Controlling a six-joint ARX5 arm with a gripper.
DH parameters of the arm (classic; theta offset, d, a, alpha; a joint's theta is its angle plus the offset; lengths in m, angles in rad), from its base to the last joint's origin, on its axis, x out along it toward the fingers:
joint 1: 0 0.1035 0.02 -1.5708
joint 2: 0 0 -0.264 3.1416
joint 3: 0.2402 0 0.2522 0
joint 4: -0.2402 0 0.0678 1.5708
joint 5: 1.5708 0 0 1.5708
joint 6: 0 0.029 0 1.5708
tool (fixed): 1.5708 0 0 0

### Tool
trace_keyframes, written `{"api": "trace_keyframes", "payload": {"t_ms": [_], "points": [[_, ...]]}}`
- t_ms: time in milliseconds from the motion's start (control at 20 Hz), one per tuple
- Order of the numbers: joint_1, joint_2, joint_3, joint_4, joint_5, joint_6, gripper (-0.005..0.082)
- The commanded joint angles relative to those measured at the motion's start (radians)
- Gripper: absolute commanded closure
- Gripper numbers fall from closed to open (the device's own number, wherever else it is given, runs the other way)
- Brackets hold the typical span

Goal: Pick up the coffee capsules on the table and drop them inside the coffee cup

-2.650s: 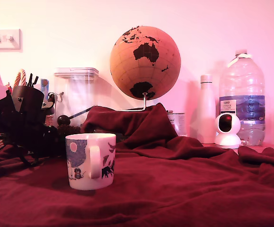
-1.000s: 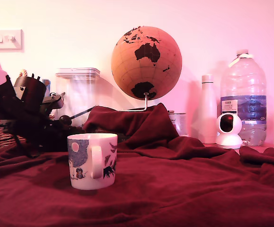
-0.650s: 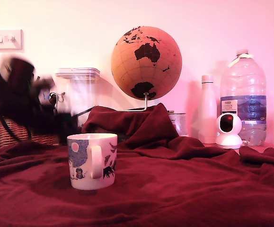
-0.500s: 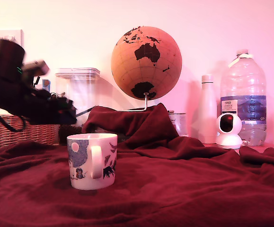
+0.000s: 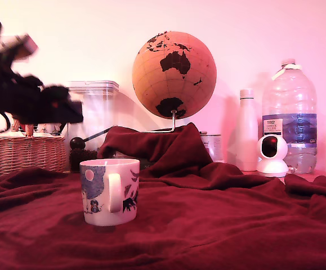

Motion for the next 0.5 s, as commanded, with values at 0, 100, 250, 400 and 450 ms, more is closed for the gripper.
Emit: {"api": "trace_keyframes", "payload": {"t_ms": [0,100,250,400,450], "points": [[-0.002,-0.034,-0.049,-0.009,0.008,0.004,0.0559],[-0.002,-0.073,-0.078,-0.018,0.028,0.004,0.0559],[-0.002,-0.137,-0.13,-0.025,0.031,0.0,0.0559],[-0.002,-0.198,-0.179,-0.036,0.043,-0.015,0.0559],[-0.002,-0.217,-0.195,-0.04,0.047,-0.016,0.0559]]}}
